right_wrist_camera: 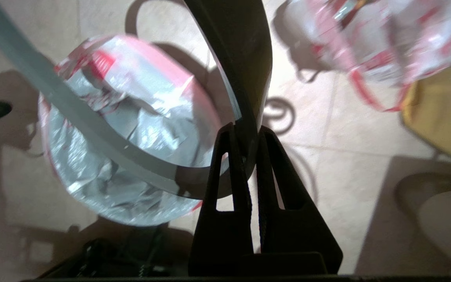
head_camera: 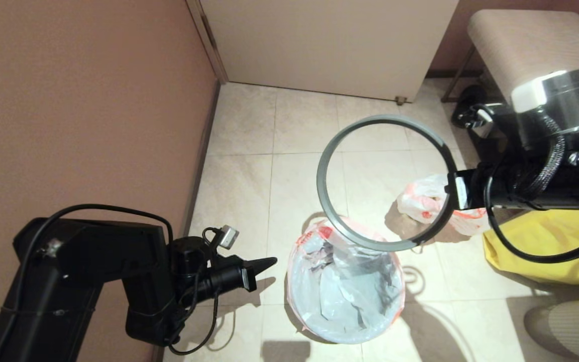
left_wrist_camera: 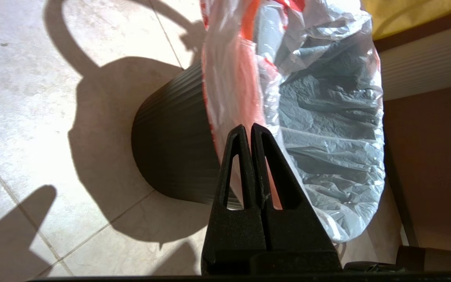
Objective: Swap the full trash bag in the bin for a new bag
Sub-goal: Place the trash can ring on the trash can
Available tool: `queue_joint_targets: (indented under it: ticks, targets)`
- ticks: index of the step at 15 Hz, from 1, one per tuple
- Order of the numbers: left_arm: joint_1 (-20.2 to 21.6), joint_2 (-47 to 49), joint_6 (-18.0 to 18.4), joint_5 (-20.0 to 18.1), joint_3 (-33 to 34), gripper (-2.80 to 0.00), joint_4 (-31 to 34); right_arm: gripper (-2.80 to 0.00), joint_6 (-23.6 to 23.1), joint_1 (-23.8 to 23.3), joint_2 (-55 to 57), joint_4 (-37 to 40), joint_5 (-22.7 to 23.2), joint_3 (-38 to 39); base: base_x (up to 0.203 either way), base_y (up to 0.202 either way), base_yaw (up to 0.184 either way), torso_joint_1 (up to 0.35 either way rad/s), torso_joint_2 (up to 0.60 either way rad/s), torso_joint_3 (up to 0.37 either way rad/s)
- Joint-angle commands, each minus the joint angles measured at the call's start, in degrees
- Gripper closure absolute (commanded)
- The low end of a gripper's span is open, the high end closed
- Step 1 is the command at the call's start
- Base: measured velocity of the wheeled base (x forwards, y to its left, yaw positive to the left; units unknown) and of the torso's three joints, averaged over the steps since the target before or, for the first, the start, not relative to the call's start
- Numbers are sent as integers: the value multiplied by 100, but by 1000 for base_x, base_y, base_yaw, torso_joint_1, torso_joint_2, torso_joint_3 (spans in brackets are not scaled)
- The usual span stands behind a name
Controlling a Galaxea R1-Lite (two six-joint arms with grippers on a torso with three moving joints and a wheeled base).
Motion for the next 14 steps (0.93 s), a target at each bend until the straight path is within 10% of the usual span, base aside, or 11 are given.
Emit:
queue_joint_targets:
  ticks: [1,7,14]
  targets:
    - [55,-17,-19,-40,-8,0,-274,0,382,384,519,105,149,85,0,0,0,0,0,0]
    - [73,13,-19,-85,-19,0,-274,0,1544,747,1853,214,1170,305,0,0,0,0,0,0]
    - [55,44,-11,-81,-41,0,-274,0,1778,287,2867,-125,1486,322,0,0,0,0,0,0]
